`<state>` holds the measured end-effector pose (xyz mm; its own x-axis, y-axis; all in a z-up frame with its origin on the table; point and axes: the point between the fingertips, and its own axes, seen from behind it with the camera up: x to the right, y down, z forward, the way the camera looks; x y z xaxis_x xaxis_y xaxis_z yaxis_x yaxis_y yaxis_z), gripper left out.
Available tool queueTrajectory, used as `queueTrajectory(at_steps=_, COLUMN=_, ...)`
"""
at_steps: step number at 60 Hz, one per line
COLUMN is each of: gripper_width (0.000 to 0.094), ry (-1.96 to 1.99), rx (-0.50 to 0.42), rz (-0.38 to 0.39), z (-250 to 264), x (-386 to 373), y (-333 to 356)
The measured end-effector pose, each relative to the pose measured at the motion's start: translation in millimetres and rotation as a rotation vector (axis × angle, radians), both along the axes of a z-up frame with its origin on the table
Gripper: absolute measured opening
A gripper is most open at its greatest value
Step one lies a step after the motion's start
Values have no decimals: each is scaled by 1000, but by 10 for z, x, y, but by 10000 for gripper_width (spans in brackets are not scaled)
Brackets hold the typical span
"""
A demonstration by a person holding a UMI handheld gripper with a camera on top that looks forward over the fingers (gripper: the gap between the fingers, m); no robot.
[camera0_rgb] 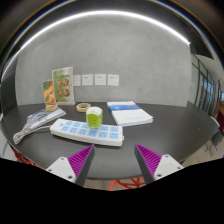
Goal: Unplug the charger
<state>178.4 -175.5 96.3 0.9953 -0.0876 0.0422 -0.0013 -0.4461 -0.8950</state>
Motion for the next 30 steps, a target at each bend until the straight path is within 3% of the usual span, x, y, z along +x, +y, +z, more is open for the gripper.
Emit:
queueTrajectory(at_steps=15, gripper_width=824, ry=61, rx=28, rz=115, z=-47, x=-720, y=782)
queueTrajectory(at_steps=30, gripper_width=807, ry=86, rx=122, rz=69, z=109, x=-1094, y=1644)
